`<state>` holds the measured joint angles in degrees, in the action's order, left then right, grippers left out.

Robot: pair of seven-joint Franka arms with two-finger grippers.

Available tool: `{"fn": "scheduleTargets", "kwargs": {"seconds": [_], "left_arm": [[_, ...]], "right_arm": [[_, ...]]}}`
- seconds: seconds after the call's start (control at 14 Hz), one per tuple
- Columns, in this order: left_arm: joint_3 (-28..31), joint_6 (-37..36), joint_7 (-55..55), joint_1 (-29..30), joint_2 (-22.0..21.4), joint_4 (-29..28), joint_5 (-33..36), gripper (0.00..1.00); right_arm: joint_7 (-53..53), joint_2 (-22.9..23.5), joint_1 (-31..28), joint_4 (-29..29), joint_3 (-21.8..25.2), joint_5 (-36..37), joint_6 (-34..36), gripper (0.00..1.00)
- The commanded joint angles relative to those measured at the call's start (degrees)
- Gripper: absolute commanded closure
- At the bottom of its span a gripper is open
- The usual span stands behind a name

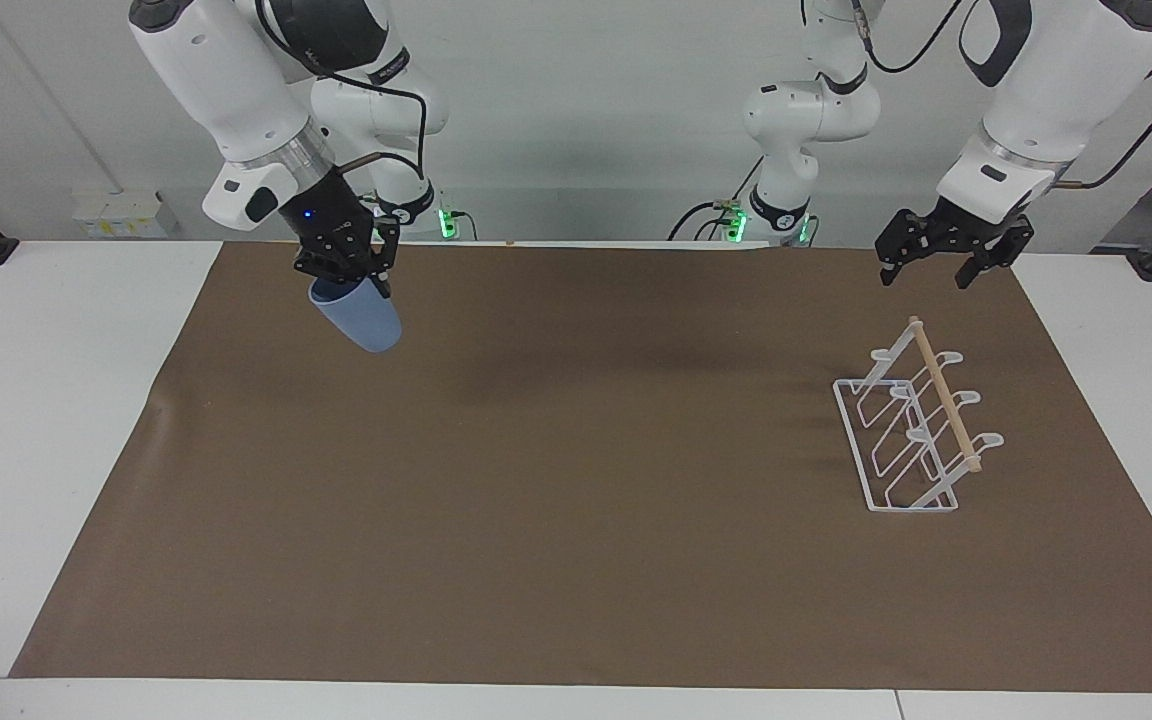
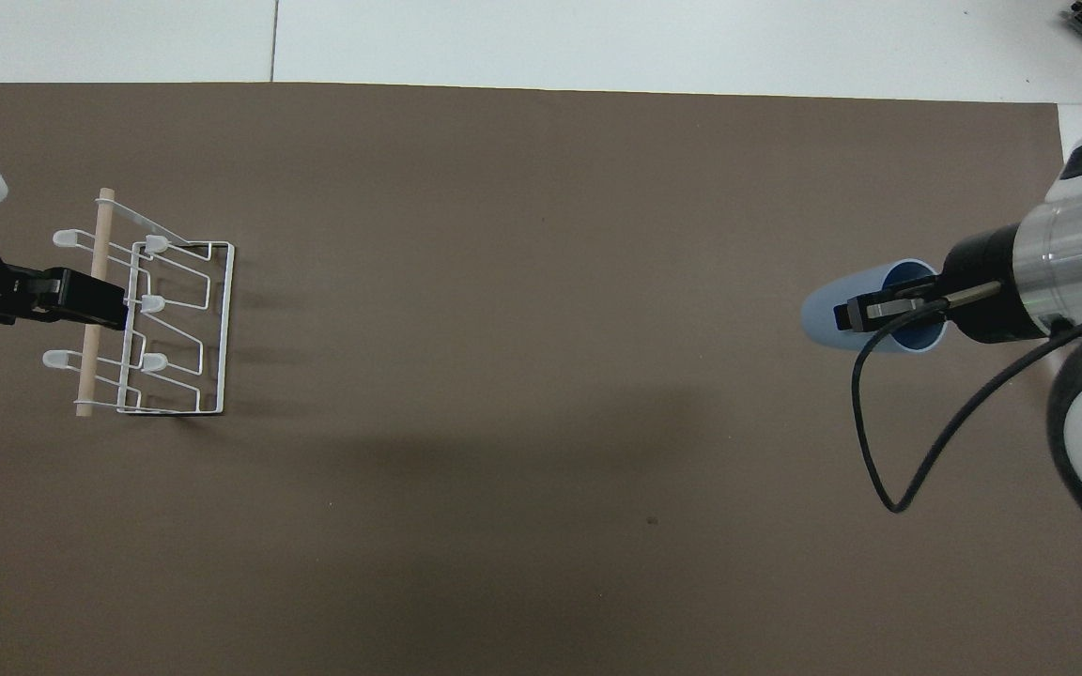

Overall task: Hang cup on cup holder
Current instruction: 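Carry the cup toward the left gripper while the left gripper approaches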

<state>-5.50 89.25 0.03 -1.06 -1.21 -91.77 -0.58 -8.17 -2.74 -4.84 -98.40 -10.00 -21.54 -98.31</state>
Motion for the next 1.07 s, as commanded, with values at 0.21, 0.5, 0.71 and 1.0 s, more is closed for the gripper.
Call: {"fn": "scheduleTargets", "kwargs": {"seconds": [0.21, 0.5, 0.71, 1.0], "left_arm": [[-0.22, 1.10, 3.55, -0.25, -1.42, -1.74, -1.69, 0.00], [-0.30, 1.63, 16.63, -2.71, -1.60, -1.83, -5.66, 0.00], [-0.30, 7.84, 21.84, -6.04, -1.51, -2.62, -5.66, 0.00], [-0.39, 11.38, 34.03, -9.56, -2.21, -4.81, -9.34, 0.00]], "right_arm": [[0.78, -0.60, 3.51, -0.57, -2.74, -6.58, 0.14, 1.00], [12.43, -0.86, 6.05, -0.57, -3.36, -17.47, -0.56, 1.00], [23.43, -0.87, 9.57, -0.74, -3.53, -22.22, -5.73, 1.00], [34.33, -0.25, 11.61, -0.92, -8.52, -22.32, -14.86, 1.00]]}}
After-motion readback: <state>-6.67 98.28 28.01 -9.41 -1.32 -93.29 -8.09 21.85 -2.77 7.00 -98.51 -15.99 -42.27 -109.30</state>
